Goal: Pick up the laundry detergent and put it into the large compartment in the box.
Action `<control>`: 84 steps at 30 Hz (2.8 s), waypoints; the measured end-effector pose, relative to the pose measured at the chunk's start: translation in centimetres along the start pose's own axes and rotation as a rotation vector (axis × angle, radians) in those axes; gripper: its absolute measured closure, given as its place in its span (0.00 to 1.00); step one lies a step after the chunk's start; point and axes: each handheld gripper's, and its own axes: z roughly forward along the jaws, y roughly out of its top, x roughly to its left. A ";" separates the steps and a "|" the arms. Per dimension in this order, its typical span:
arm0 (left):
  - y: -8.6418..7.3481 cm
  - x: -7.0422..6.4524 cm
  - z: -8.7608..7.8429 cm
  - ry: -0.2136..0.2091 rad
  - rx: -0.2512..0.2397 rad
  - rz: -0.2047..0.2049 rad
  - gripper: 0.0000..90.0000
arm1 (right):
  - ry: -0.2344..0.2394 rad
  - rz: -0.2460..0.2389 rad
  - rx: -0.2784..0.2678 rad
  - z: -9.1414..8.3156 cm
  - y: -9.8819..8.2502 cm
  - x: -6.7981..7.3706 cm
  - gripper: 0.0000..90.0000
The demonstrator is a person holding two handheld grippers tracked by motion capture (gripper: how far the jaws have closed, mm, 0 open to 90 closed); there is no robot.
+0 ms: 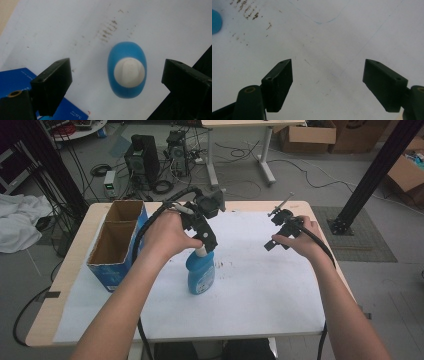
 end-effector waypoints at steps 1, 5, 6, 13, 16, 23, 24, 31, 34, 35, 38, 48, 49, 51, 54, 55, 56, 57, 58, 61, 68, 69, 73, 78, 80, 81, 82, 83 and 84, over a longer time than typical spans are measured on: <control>0.0 -0.1 0.1 0.001 0.002 0.001 0.11 | 0.001 -0.001 -0.002 0.0 0.0 0.0 0.26; 0.0 -0.5 0.7 -0.002 0.007 0.005 0.11 | 0.003 -0.003 -0.001 0.1 -0.1 0.1 0.26; 0.0 -0.6 0.9 -0.005 0.010 0.005 0.11 | 0.003 -0.003 -0.001 0.1 -0.1 0.1 0.26; -0.2 -1.0 2.2 -0.007 0.026 0.006 0.11 | 0.008 -0.001 0.001 0.1 -0.2 0.1 0.26; -0.3 -1.1 2.7 -0.010 0.036 0.003 0.11 | 0.011 -0.002 -0.001 0.1 -0.3 0.1 0.26; -0.3 -1.4 3.8 -0.010 0.045 -0.001 0.11 | 0.010 -0.001 -0.004 0.1 -0.2 0.2 0.26; -0.3 -1.5 3.9 -0.009 0.049 0.001 0.11 | 0.010 -0.002 -0.003 0.1 -0.2 0.2 0.26; -0.3 -1.6 5.0 -0.010 0.062 -0.002 0.11 | 0.009 -0.005 -0.002 0.2 -0.3 0.2 0.26; -0.4 -1.6 5.4 -0.015 0.063 -0.003 0.11 | 0.011 -0.006 -0.003 0.2 -0.2 0.1 0.26; -0.4 -1.6 5.7 -0.013 0.070 0.000 0.11 | 0.012 -0.004 -0.002 0.2 -0.2 0.2 0.26; -0.4 -1.7 6.1 -0.012 0.077 0.001 0.11 | 0.014 -0.006 -0.003 0.2 -0.2 0.2 0.26; -0.4 -2.0 6.9 0.003 0.085 0.003 0.13 | 0.008 -0.005 -0.003 0.1 -0.3 0.1 0.26; -0.4 -2.0 6.9 0.006 0.082 -0.001 0.13 | 0.010 -0.003 -0.005 0.1 -0.3 0.1 0.26; -0.4 -2.0 7.0 0.007 0.085 -0.004 0.14 | 0.006 -0.006 -0.004 0.0 -0.4 0.1 0.26; -0.4 -1.9 7.2 0.007 0.093 -0.010 0.14 | 0.009 -0.001 -0.004 0.0 -0.5 0.0 0.26; -0.4 -1.9 7.2 0.005 0.092 -0.013 0.15 | 0.008 -0.002 -0.005 -0.1 -0.5 0.0 0.26; -0.4 -1.9 7.2 -0.001 0.090 -0.012 0.16 | 0.008 -0.002 -0.005 -0.1 -0.5 0.0 0.26; -0.4 -1.9 7.2 -0.002 0.092 -0.012 0.17 | 0.009 -0.001 -0.006 -0.1 -0.5 0.0 0.26; -0.4 -1.9 7.2 0.000 0.091 -0.012 0.17 | 0.009 0.000 -0.006 -0.1 -0.5 0.0 0.26; -0.4 -2.0 7.3 0.000 0.096 -0.011 0.17 | 0.008 -0.002 -0.003 -0.1 -0.5 0.0 0.26; -0.5 -1.8 7.3 -0.005 0.095 -0.017 0.19 | 0.008 -0.001 -0.003 0.0 -0.5 -0.1 0.26; -0.6 -1.8 7.3 -0.008 0.094 -0.018 0.20 | 0.009 -0.002 -0.004 0.0 -0.5 -0.1 0.26; -0.6 -1.8 7.3 -0.011 0.092 -0.025 0.22 | 0.009 -0.003 -0.002 0.0 -0.5 0.0 0.26; -0.6 -1.8 7.3 -0.016 0.091 -0.019 0.23 | 0.010 -0.002 -0.001 0.0 -0.4 0.1 0.26; -0.6 -1.8 7.3 -0.016 0.091 -0.020 0.24 | 0.014 -0.002 -0.004 0.0 -0.4 0.1 0.26; -0.6 -1.8 7.3 -0.018 0.089 -0.023 0.25 | 0.014 -0.008 -0.009 0.0 -0.4 0.1 0.27; -0.6 -1.7 7.3 -0.020 0.089 -0.027 0.25 | 0.014 -0.008 -0.009 0.0 -0.4 0.1 0.27; -0.6 -1.7 7.3 -0.021 0.089 -0.024 0.25 | 0.013 -0.005 -0.007 0.0 -0.4 0.1 0.27; -0.6 -1.7 7.3 -0.020 0.089 -0.024 0.26 | 0.014 -0.005 -0.007 0.0 -0.4 0.1 0.27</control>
